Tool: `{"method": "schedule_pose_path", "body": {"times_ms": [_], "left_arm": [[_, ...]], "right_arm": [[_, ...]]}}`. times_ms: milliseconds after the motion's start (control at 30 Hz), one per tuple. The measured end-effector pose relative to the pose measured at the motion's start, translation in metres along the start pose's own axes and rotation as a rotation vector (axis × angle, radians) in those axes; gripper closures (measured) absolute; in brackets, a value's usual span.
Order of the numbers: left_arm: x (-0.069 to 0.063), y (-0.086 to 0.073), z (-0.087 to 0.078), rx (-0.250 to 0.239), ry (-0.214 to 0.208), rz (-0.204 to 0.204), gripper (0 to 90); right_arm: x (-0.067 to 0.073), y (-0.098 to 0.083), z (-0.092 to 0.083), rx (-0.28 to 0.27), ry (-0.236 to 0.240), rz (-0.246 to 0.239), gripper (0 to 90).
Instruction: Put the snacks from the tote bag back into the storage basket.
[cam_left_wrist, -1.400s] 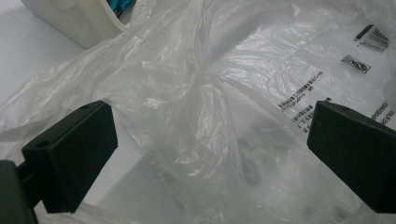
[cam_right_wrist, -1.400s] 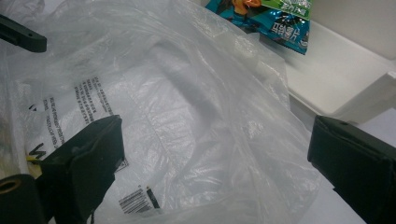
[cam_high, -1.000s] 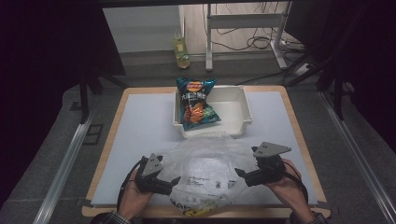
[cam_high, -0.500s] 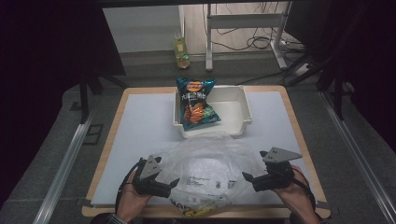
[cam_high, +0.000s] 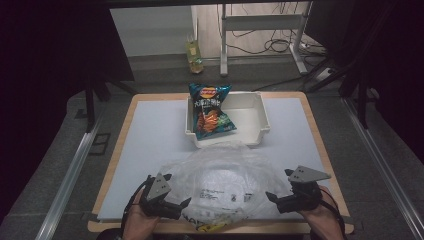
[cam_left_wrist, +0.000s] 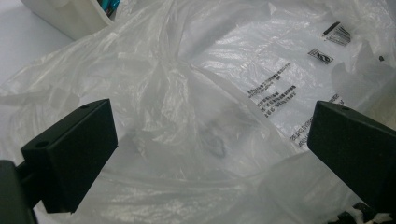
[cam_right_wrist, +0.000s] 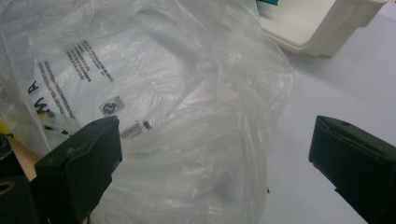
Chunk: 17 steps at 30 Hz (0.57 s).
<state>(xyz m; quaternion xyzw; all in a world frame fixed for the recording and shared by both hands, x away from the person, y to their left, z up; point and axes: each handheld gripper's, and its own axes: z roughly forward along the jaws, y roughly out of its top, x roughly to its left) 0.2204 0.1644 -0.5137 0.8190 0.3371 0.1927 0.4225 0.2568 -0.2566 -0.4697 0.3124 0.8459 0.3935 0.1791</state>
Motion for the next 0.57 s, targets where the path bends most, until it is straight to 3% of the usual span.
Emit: {"method": "schedule_pose_path", "body": {"times_ms": [300, 567], "left_arm": [[0.002, -0.005, -0.004, 0.011, 0.018, -0.015, 1.2], [0.001, -0.004, -0.002, 0.016, 0.016, -0.013, 1.3]], "right_arm": [[-0.004, -0.018, 0.002, 0.053, -0.001, 0.037, 2.7], [-0.004, -0.023, 0.009, 0.09, 0.003, 0.034, 2.6]]}}
